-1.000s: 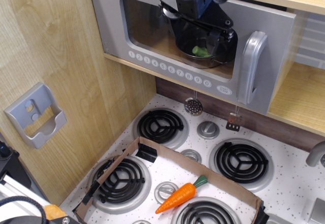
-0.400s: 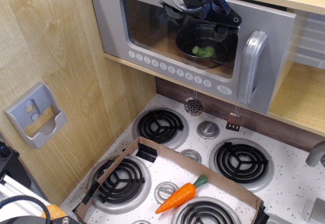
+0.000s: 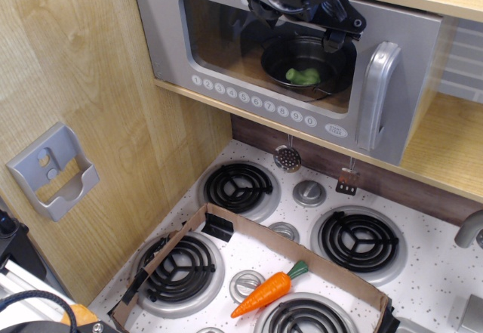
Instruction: Close microwave
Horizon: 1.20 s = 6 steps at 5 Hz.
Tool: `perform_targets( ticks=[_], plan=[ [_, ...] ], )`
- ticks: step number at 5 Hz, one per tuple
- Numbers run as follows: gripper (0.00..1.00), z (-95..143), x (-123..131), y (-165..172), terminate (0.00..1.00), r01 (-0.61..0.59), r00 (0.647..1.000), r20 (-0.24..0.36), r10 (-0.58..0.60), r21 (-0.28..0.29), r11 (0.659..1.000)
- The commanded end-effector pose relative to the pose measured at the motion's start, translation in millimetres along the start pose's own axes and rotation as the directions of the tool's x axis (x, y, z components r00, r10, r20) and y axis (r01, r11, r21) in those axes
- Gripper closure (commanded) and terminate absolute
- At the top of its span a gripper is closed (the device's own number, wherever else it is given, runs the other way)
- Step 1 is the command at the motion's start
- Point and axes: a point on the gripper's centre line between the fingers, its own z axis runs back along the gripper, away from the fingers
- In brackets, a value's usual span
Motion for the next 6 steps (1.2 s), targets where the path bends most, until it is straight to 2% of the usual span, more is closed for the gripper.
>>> perform_targets(
  ticks=[1, 2, 3, 4, 5, 6],
  plan=[
    [0.0, 16.2, 15.8, -3.0, 0.0, -0.069, 0.994, 0.082, 0.067, 0.02, 0.997],
    [0.0, 29.1, 4.6, -11.0, 0.0, -0.132, 0.989, -0.054, 0.135, 0.052, 0.99],
    [0.0, 49.1, -24.4, -11.6, 0.0, -0.127, 0.965, -0.222, 0.139, 0.067, 0.99],
    [0.0, 64.8, -42.7, -11.5, 0.0, -0.117, 0.94, -0.31, 0.14, 0.092, 0.989],
    [0.0, 71.8, -53.3, -12.1, 0.0, -0.045, 0.916, -0.395, 0.067, 0.065, 0.997],
    [0.0, 71.8, -53.3, -12.1, 0.0, -0.045, 0.916, -0.395, 0.067, 0.065, 0.997]
  ],
)
